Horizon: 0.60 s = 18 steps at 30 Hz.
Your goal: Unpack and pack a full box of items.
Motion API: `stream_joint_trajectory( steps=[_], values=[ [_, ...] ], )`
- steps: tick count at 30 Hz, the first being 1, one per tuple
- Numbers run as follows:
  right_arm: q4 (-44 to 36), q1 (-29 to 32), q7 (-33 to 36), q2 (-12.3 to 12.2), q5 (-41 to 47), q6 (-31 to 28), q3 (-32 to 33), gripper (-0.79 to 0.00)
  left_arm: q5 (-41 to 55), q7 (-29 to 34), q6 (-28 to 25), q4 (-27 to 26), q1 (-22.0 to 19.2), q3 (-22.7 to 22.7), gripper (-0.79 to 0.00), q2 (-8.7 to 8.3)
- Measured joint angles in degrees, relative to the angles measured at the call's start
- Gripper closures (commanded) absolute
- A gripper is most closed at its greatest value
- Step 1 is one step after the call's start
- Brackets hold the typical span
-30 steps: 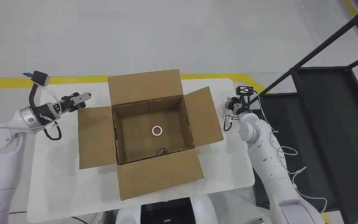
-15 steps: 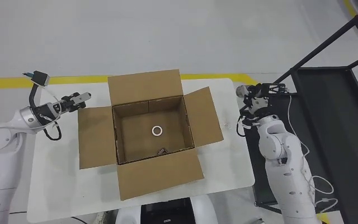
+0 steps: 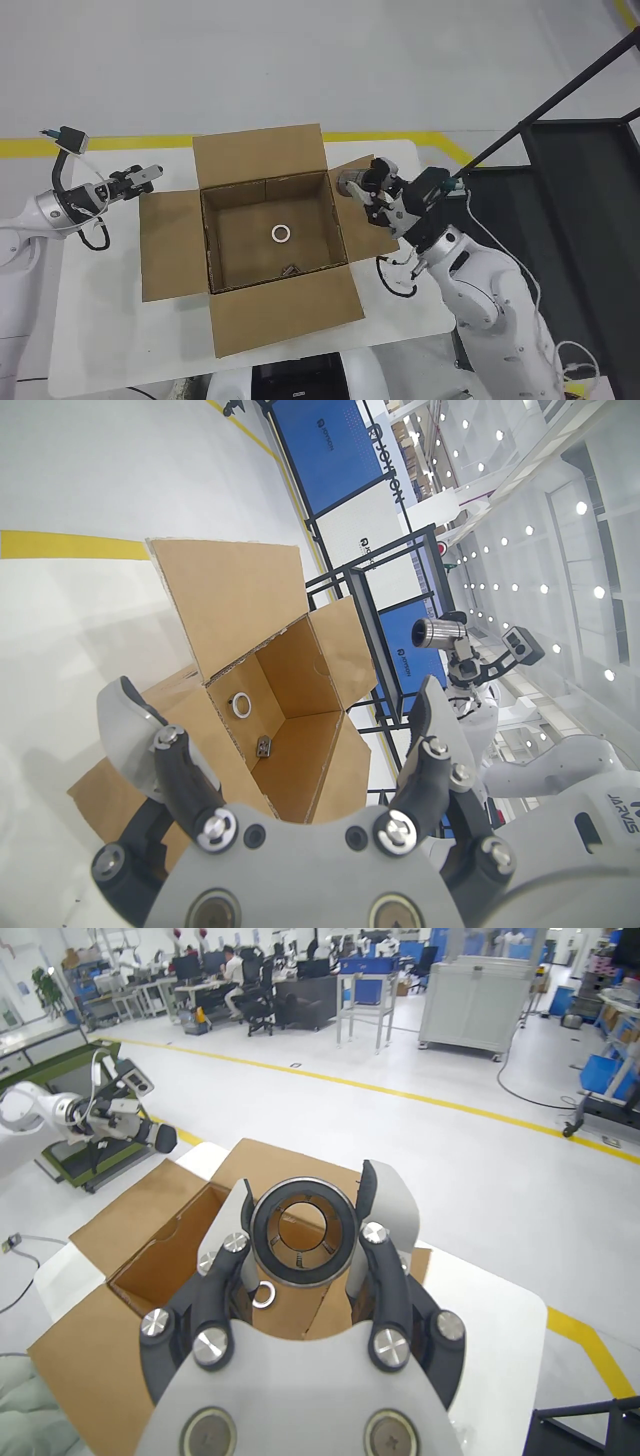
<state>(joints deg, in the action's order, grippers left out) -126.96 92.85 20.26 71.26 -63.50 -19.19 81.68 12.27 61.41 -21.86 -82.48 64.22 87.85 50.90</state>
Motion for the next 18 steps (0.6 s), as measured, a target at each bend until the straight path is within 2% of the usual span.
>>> stream_joint_trajectory(
  steps=[5, 9, 15, 18],
  values=[
    [5.10, -5.51, 3.93, 0.80, -8.81, 2.26, -12.16, 0.000, 0.00, 0.00, 0.00, 0.00, 0.00, 0.00, -0.785, 0.00],
    [11.63, -10.87, 6.10, 1.96, -14.38, 6.24, -20.79, 0.000, 0.00, 0.00, 0.00, 0.00, 0.00, 0.00, -0.785, 0.00],
    [22.10, -19.01, 10.52, 4.15, -17.48, 13.37, -29.23, 0.000, 0.00, 0.00, 0.00, 0.00, 0.00, 0.00, -0.785, 0.00],
    [26.12, -21.36, 10.70, 4.91, -17.45, 15.19, -31.32, 0.000, 0.00, 0.00, 0.00, 0.00, 0.00, 0.00, -0.785, 0.00]
  ],
)
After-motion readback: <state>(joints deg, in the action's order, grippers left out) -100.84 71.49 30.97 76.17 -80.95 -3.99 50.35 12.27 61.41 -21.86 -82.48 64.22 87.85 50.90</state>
